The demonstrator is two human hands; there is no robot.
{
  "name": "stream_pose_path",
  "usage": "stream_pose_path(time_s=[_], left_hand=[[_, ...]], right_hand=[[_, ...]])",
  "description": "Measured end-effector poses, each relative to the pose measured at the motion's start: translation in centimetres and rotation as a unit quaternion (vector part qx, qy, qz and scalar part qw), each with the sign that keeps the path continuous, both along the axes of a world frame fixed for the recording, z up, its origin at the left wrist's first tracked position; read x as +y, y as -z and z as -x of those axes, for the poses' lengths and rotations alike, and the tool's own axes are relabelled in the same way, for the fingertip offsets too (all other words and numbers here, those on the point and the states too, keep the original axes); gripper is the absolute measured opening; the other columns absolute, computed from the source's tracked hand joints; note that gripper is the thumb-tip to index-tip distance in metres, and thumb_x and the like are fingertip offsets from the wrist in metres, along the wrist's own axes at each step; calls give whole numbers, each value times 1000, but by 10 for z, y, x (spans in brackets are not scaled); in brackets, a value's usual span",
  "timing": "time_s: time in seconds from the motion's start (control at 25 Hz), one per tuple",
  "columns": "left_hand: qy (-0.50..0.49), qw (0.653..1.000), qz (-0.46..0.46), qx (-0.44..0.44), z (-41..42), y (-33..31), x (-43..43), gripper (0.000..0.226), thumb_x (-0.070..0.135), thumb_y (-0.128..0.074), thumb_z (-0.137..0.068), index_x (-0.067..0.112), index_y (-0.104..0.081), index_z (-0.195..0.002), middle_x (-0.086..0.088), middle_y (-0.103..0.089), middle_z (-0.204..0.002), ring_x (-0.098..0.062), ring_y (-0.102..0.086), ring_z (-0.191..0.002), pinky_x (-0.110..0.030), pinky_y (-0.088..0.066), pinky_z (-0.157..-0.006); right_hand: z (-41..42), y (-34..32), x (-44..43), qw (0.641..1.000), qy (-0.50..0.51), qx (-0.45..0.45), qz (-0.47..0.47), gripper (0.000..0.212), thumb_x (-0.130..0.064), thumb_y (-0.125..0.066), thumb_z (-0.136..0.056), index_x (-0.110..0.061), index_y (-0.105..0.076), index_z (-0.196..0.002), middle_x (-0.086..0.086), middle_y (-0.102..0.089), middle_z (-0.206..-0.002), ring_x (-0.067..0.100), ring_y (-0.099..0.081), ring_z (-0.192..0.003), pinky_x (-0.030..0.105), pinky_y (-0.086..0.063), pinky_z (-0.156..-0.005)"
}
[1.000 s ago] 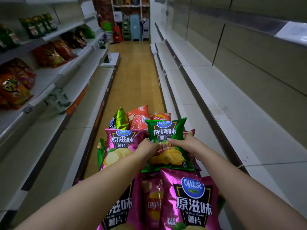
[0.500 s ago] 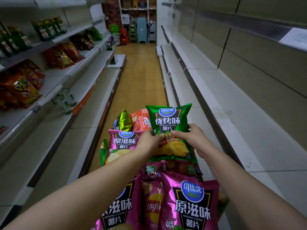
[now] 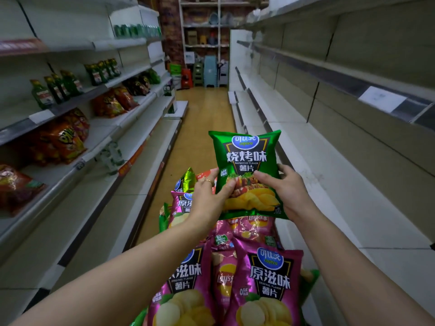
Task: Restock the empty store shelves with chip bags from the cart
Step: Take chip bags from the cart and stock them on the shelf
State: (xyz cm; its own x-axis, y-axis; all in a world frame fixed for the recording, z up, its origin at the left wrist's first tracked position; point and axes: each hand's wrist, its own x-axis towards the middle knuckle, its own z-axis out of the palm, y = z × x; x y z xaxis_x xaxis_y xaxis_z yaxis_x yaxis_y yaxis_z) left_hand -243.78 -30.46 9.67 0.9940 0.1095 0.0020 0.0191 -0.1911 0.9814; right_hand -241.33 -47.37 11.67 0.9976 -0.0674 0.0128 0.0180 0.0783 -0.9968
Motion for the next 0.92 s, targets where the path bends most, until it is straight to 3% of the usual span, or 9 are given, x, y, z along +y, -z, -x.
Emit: stream_pose_path(time_s=[0.12,0.24,0.32,0.48,0.68,0.8,0.92], left_hand=[[41,999,31,-10,40,-10,8,79,77,-57,-65,51,-30,-135,1,-47,-138,-20,-52,-123,-44,-43,-103],[104,990,87,-32,88,-23,21,66,42,-58,-89,32,-25,-145,24,-52,-114,-9,-55,-111,-31,-46,-99],[117,985,126,-32,117,-31,32,62,31,-59,-90,24,-29,-144,25,-50,-99,-6,-57,-99,-21,-49,-87],[168,971,172,-12,173,-43,51,20,25,-62,-89,33,-51,-105,10,-65,-97,-7,-64,-89,-19,-53,-79],[272,937,220,0,240,-68,19,36,18,-66,-85,10,-56,-118,-9,-70,-104,-25,-69,-92,-36,-57,-82],[341,911,230,11,281,-87,-19,47,23,-70,-80,10,-53,-122,-12,-70,-107,-28,-69,-95,-45,-54,-89],[427,876,226,1,343,-110,-63,50,27,-74,-79,10,-54,-122,-11,-70,-106,-27,-69,-94,-42,-54,-88]], right_hand=[[40,-16,9,1000,9,-14,-9,49,-13,-76,-72,-2,-56,-115,17,-70,-100,28,-70,-79,41,-58,-70],[89,-29,25,999,41,-22,1,44,-12,-75,-72,-4,-58,-112,13,-71,-92,24,-71,-71,33,-57,-61],[125,-34,37,997,69,-25,3,45,-13,-76,-71,-3,-59,-112,13,-71,-92,25,-70,-71,32,-56,-61],[206,-45,57,991,128,-35,8,44,-16,-75,-73,-5,-59,-112,12,-71,-95,23,-71,-75,31,-56,-61],[319,-76,38,963,257,-78,16,43,-16,-75,-74,-10,-58,-112,9,-70,-99,19,-70,-78,28,-57,-62],[387,-101,13,940,324,-100,33,44,-15,-74,-74,-7,-57,-114,9,-70,-101,19,-70,-79,27,-57,-64],[473,-125,-14,906,401,-126,55,39,-14,-73,-75,-7,-60,-111,9,-70,-101,19,-69,-80,29,-58,-69]])
